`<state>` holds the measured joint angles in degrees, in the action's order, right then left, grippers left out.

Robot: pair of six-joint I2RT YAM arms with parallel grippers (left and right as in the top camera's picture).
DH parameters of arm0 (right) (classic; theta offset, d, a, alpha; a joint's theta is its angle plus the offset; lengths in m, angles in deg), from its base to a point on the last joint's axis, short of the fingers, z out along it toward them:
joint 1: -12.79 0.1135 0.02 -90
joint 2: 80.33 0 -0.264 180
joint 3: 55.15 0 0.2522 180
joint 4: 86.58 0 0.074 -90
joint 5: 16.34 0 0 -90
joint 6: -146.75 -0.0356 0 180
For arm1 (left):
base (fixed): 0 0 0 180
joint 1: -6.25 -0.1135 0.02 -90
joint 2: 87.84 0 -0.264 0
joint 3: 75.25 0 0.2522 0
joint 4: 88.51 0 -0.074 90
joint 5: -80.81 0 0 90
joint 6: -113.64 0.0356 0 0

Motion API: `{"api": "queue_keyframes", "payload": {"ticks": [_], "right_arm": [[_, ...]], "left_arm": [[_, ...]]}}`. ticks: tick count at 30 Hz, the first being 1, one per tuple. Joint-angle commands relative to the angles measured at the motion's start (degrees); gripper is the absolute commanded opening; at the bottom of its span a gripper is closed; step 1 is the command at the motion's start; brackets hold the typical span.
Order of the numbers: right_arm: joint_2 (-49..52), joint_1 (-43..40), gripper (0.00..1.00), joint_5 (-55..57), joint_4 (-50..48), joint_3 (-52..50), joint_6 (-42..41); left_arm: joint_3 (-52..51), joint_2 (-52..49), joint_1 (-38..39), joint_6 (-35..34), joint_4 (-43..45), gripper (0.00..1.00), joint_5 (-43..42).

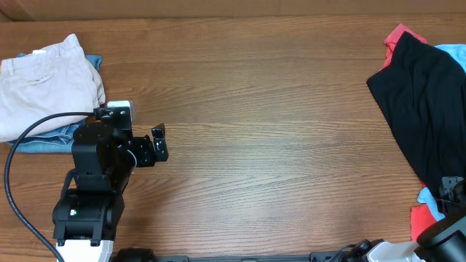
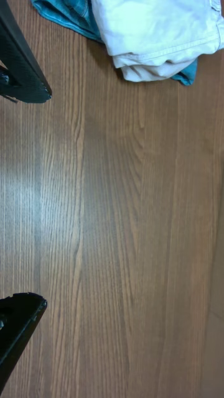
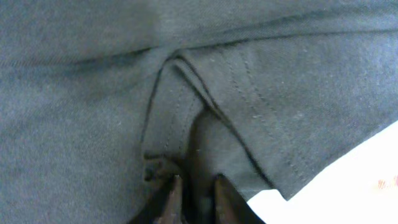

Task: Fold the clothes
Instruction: 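Reach the right gripper to the black T-shirt on the right pile, then grasp the black T-shirt and drag it left onto the table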

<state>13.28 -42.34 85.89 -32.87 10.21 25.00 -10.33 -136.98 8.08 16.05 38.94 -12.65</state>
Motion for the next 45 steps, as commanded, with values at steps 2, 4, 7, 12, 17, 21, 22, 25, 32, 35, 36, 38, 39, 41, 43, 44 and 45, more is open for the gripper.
{"api": "queue_keyframes", "payload": {"ticks": [2,4,7,12,17,21,22,25,32,35,36,38,39,41,43,44,45], "right_arm": [[0.3,-0.2,0.07,-0.4,-0.5,-0.2,0.0],[0.3,-0.2,0.04,-1.7,-0.5,-0.1,0.0],[0.1,0.0,0.04,-3.6,0.5,1.0,0.0],[-2.3,1.9,0.04,-3.6,7.9,8.7,0.2],[-5.8,8.0,0.04,-6.6,16.5,19.6,4.5],[-9.0,16.8,0.04,-7.6,21.0,26.0,8.0],[-9.9,19.7,0.04,-7.7,21.8,26.9,8.2],[-12.5,29.5,0.04,-9.2,22.7,27.6,9.7],[-12.2,52.3,0.04,-12.0,23.2,27.5,9.7],[-11.0,61.4,0.04,-12.3,22.0,27.4,9.4],[-10.4,64.2,0.04,-12.7,21.7,27.4,9.4],[-9.1,70.0,0.04,-12.9,21.1,27.4,9.4],[-8.4,72.5,0.04,-12.9,20.5,27.4,9.4],[-7.2,76.7,0.04,-12.9,18.8,27.4,9.5],[-5.8,80.7,0.04,-13.2,16.4,27.4,9.5],[-5.0,82.7,0.04,-13.6,14.8,27.4,9.5],[-4.4,84.3,0.04,-14.0,13.3,27.4,9.5]], "left_arm": [[1.6,0.0,-0.3,-0.8,0.2,1.00,-0.6],[1.6,0.0,-0.3,-0.8,0.3,1.00,-0.6],[1.6,0.0,-0.3,-0.8,0.5,1.00,-0.6],[1.6,0.0,-0.3,-0.8,0.7,1.00,-0.6],[1.6,0.0,-0.3,-0.8,1.0,1.00,-0.6],[1.6,0.0,-0.3,-0.8,1.8,1.00,-0.6],[1.6,0.0,-0.3,-0.8,1.9,1.00,-0.6],[1.6,0.0,-0.3,-0.8,2.3,1.00,-0.6],[1.6,0.0,-0.3,-0.8,3.0,1.00,-0.6],[1.6,0.0,-0.3,-0.8,3.3,1.00,-0.6],[1.6,0.0,-0.3,-0.8,3.3,1.00,-0.6],[1.6,0.0,-0.3,-0.8,3.6,1.00,-0.6],[1.6,0.0,-0.3,-0.8,3.8,1.00,-0.5],[1.6,0.0,-0.3,-0.8,4.3,1.00,-0.4],[1.6,0.0,-0.3,-0.8,4.8,1.00,-0.4],[1.6,0.0,-0.3,-0.8,5.1,1.00,-0.4],[1.6,0.0,-0.3,-0.8,5.2,1.00,-0.4]]}}
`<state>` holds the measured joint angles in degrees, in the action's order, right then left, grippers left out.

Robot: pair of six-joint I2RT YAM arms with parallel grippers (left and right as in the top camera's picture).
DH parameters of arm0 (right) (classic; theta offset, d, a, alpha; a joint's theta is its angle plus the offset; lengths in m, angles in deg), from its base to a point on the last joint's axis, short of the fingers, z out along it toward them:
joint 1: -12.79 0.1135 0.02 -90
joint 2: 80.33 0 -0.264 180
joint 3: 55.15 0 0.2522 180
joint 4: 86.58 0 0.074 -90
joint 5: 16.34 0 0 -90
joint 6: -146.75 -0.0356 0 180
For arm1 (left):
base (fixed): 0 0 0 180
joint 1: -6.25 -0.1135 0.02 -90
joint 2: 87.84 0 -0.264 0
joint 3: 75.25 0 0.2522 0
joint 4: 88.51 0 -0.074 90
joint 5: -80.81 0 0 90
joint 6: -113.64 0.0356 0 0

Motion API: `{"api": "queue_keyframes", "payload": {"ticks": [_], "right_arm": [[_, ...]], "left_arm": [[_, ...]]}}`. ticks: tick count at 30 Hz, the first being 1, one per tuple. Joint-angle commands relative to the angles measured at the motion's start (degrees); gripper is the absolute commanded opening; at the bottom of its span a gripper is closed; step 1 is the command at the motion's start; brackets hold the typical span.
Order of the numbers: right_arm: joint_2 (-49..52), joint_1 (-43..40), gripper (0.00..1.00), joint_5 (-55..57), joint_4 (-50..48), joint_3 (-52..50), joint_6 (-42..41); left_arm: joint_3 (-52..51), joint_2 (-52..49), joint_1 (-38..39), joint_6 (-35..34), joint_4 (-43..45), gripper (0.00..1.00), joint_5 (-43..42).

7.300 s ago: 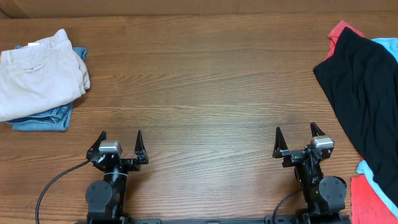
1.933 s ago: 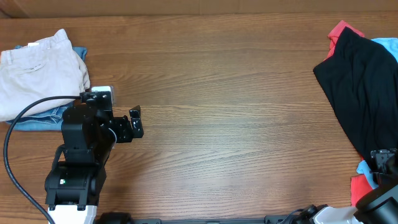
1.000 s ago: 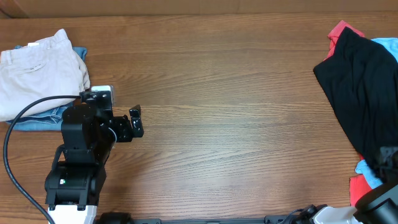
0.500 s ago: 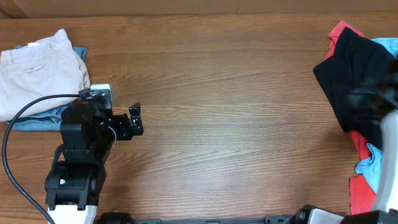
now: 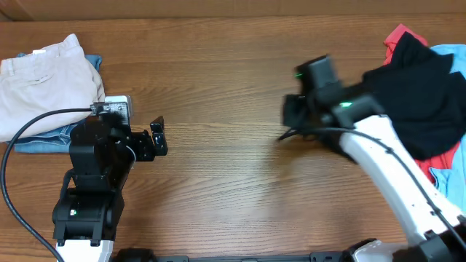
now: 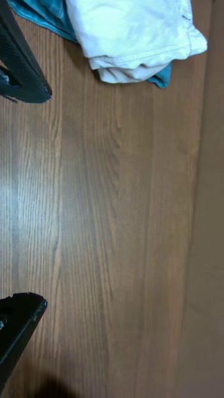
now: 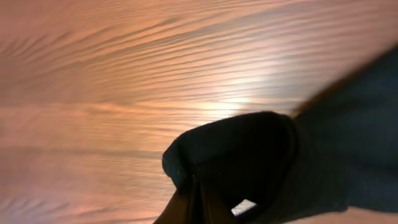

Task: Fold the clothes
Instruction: 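Grasp the black T-shirt and drag it left onto the table, then grasp the shirt's left edge with the left gripper, pull it left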

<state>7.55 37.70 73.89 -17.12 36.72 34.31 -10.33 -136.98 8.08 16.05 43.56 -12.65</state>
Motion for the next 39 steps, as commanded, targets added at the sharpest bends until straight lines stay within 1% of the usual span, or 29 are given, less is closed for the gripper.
{"api": "queue_keyframes", "payload": {"ticks": [1,6,8,9,11,13,15,16,18,19,21,24,26,28,33,39], "right_arm": [[2.7,7.1,0.04,-2.4,-6.0,0.9,0.2],[6.1,12.1,0.04,-2.5,-19.3,0.9,0.2],[7.3,13.2,0.12,-2.5,-25.7,0.9,0.2],[7.6,13.3,0.18,-2.4,-28.4,0.9,0.2],[8.4,13.3,0.37,-1.3,-33.1,0.9,0.3],[8.6,12.0,0.63,2.9,-34.7,1.0,0.2],[8.2,9.8,0.65,4.3,-33.2,1.1,0.2],[7.8,8.4,0.72,4.2,-31.8,1.1,0.2],[6.8,5.2,0.80,4.2,-28.3,1.1,0.1],[6.0,3.1,0.82,4.2,-26.1,1.1,0.1],[4.6,-0.6,0.82,4.2,-22.1,1.1,0.2],[2.5,-5.6,0.83,4.2,-16.4,1.1,0.2],[1.3,-8.9,0.90,4.2,-12.2,1.1,0.2],[0.4,-12.0,1.00,4.2,-7.9,1.1,0.2],[-0.2,-18.9,1.00,4.2,1.8,1.1,0.2],[-0.2,-23.8,1.00,4.2,6.7,1.1,0.2]], "left_arm": [[1.6,-0.1,-0.3,-0.8,1.0,1.00,-0.4],[1.6,-0.9,-0.3,-0.8,1.2,1.00,-0.4],[1.6,-1.4,-0.3,-0.8,1.2,1.00,-0.4],[1.6,-1.7,-0.3,-0.8,1.2,1.00,-0.4],[1.6,-2.3,-0.3,-0.8,1.2,1.00,-0.4],[1.6,-3.0,-0.3,-0.8,1.2,1.00,-1.0],[1.6,-3.6,-0.3,-0.8,1.2,1.00,-2.0],[1.6,-3.9,-0.3,-0.8,1.2,1.00,-2.3],[1.6,-4.6,-0.3,-0.8,1.2,1.00,-2.6],[1.6,-5.0,-0.3,-0.7,1.2,1.00,-2.6],[1.6,-6.3,0.2,0.5,1.2,1.00,-2.7],[1.6,-9.0,2.9,3.7,1.8,1.00,-2.8],[1.6,-11.7,5.7,4.0,3.0,1.00,-2.5],[1.6,-15.0,8.5,4.0,4.6,1.00,-2.5],[1.6,-26.4,14.6,1.6,9.8,1.00,-2.6],[1.6,-41.0,18.1,0.7,17.5,1.00,-2.6]]}}
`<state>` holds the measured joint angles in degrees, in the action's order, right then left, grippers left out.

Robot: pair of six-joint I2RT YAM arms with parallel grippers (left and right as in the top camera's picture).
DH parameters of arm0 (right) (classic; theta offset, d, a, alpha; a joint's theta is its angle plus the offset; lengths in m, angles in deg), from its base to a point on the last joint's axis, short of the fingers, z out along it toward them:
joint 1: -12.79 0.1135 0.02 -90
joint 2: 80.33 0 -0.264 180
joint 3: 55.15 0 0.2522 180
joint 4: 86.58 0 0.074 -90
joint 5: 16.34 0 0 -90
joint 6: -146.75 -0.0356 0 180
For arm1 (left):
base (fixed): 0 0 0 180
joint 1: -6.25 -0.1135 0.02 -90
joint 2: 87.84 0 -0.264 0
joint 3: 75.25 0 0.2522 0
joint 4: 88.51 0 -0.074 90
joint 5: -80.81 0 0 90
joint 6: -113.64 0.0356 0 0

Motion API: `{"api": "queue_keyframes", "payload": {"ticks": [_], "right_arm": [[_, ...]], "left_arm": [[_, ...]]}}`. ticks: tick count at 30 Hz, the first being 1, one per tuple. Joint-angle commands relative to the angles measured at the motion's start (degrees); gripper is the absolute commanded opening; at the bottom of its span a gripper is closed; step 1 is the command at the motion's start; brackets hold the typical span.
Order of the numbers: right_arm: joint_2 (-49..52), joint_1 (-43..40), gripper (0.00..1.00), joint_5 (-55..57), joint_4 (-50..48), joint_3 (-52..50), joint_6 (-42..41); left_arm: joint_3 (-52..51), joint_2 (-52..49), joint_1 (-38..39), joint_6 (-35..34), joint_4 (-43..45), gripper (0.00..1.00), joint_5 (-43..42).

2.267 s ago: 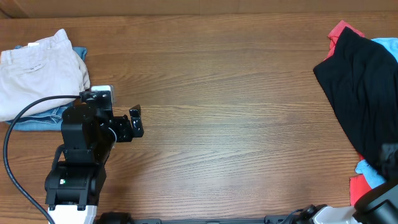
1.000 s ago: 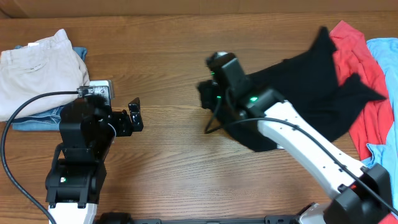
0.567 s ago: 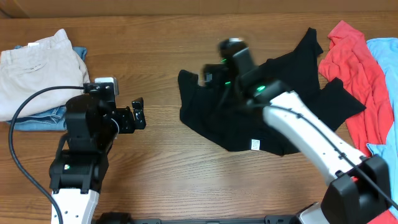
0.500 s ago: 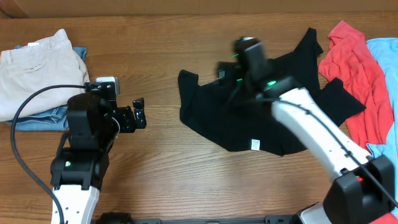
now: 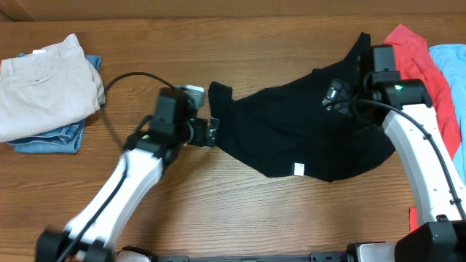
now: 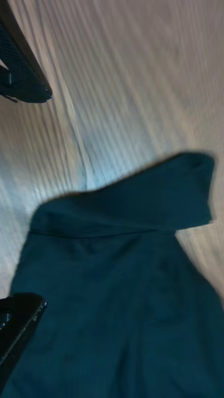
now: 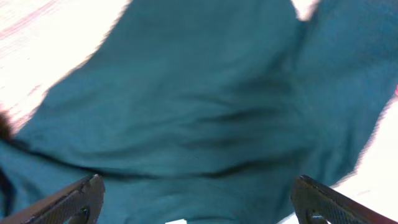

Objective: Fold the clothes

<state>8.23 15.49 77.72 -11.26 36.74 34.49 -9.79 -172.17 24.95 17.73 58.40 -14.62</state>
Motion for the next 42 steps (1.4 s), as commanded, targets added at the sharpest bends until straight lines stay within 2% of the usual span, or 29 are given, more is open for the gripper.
{"api": "queue_keyframes", "payload": {"ticks": [1,6,10,12,13,14,18,21,25,29,30,31,32,33,34,37,42], "right_arm": [[-0.9,-1.9,1.00,0.4,1.2,1.1,0.0],[-0.9,-2.1,1.00,0.3,2.2,1.1,0.0],[-0.9,-2.1,1.00,0.3,2.3,1.1,0.0],[-0.9,-2.1,1.00,0.3,2.5,1.1,0.0],[-0.9,-2.1,1.00,0.3,2.6,1.1,0.0],[-0.9,-2.1,1.00,0.3,2.7,1.1,0.0],[-0.9,-2.1,1.00,0.4,2.9,1.1,0.0],[-0.9,-2.1,1.00,0.3,2.9,1.1,0.0],[-0.9,-2.1,1.00,0.3,2.8,1.1,0.0],[-0.9,-2.1,1.00,0.3,2.9,1.1,0.0],[-0.9,-2.1,1.00,0.3,2.9,1.1,0.0],[-0.9,-2.1,1.00,0.3,2.9,1.1,0.0],[-0.9,-2.1,1.00,0.3,3.0,1.1,0.0],[-0.9,-2.1,1.00,0.3,3.1,1.1,0.0],[-0.9,-2.1,1.00,0.3,3.1,1.1,0.0],[-0.9,-2.1,1.00,0.3,3.0,1.1,0.0],[-0.9,-2.1,1.00,0.3,3.1,1.1,0.0]], "left_arm": [[1.1,-8.2,1.5,-1.0,4.5,0.99,-0.8],[1.1,-17.3,2.4,-1.0,12.0,0.89,-4.4],[1.1,-21.2,2.4,-2.1,16.0,0.66,-5.3],[1.1,-22.1,2.4,-2.0,16.9,0.46,-6.9],[1.1,-22.1,2.4,-2.0,16.8,0.07,-7.1],[1.1,-21.9,2.4,-2.0,16.6,0.04,-7.1],[2.1,-18.8,1.6,-1.6,14.3,0.04,-6.8],[5.4,-13.3,-1.6,-1.4,9.9,0.04,-1.0],[12.7,-6.8,-9.9,1.2,7.3,0.04,1.6],[21.7,-6.2,-19.6,1.2,7.2,0.04,1.2],[23.9,-6.8,-22.2,1.1,7.0,0.08,1.0],[25.4,-7.2,-23.9,0.4,6.3,0.43,0.3],[26.4,-7.5,-25.3,-0.5,5.4,0.88,-1.1],[27.3,-7.8,-26.6,-1.4,4.0,1.00,-3.4],[27.8,-7.9,-28.0,-2.1,-0.4,1.00,-8.7],[27.6,-8.2,-27.8,-2.1,-10.1,1.00,-14.2],[26.4,-9.3,-25.5,-2.1,-28.8,1.00,-15.2]]}}
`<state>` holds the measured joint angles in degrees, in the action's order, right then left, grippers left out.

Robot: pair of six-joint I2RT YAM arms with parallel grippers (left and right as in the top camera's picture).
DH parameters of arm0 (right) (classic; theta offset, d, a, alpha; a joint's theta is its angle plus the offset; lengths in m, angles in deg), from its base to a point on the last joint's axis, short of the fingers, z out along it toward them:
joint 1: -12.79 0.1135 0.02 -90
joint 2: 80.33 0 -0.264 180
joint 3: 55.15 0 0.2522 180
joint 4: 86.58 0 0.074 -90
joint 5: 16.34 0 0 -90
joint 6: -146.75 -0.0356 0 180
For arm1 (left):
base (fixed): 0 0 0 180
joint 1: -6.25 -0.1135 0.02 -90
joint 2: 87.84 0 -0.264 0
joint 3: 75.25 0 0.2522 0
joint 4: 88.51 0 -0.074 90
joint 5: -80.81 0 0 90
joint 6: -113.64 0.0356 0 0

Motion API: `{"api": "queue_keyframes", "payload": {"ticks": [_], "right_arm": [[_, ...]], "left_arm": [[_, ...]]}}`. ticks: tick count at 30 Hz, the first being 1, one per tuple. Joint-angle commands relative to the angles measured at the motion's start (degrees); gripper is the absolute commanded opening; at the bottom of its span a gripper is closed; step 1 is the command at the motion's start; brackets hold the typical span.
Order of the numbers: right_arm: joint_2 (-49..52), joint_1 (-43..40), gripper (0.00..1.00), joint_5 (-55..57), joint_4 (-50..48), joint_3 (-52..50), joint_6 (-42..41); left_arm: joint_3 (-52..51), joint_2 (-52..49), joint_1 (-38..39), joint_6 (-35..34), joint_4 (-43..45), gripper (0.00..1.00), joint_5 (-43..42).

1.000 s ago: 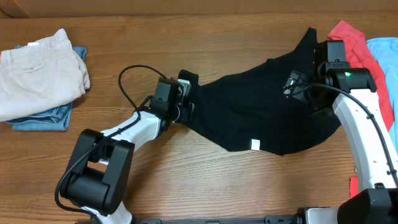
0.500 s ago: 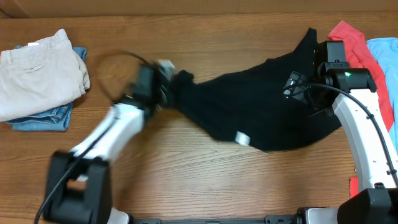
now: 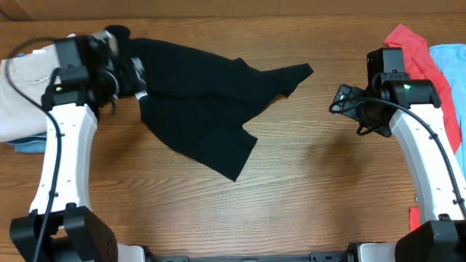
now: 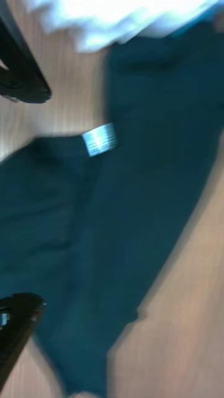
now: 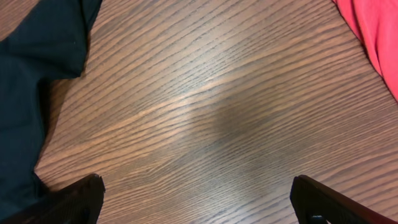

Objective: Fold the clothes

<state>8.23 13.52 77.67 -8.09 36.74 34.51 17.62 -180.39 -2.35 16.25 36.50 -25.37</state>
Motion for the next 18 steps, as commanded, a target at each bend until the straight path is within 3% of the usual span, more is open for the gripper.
{"api": "queue_keyframes", "payload": {"ticks": [1,5,9,14,18], "right_arm": [[-0.9,-0.1,1.00,0.4,0.0,1.1,0.0],[-0.9,-0.1,1.00,0.4,-0.1,1.1,0.0],[-0.9,-0.1,1.00,0.4,-0.1,1.1,0.0],[-0.9,-0.1,1.00,0.4,-0.1,1.1,0.0],[-0.9,-0.1,1.00,0.4,0.2,1.1,0.0]], "left_arm": [[-1.3,-1.7,2.4,-1.0,-11.0,1.00,-4.4],[-3.1,-3.8,5.8,-1.9,-22.0,1.00,-4.4],[-8.2,-4.2,9.7,-2.2,-22.5,0.96,-4.2],[-16.6,-4.2,12.7,-7.7,-15.2,0.93,-1.7],[-22.8,-4.2,12.8,-13.1,-2.9,0.85,0.8]]}}
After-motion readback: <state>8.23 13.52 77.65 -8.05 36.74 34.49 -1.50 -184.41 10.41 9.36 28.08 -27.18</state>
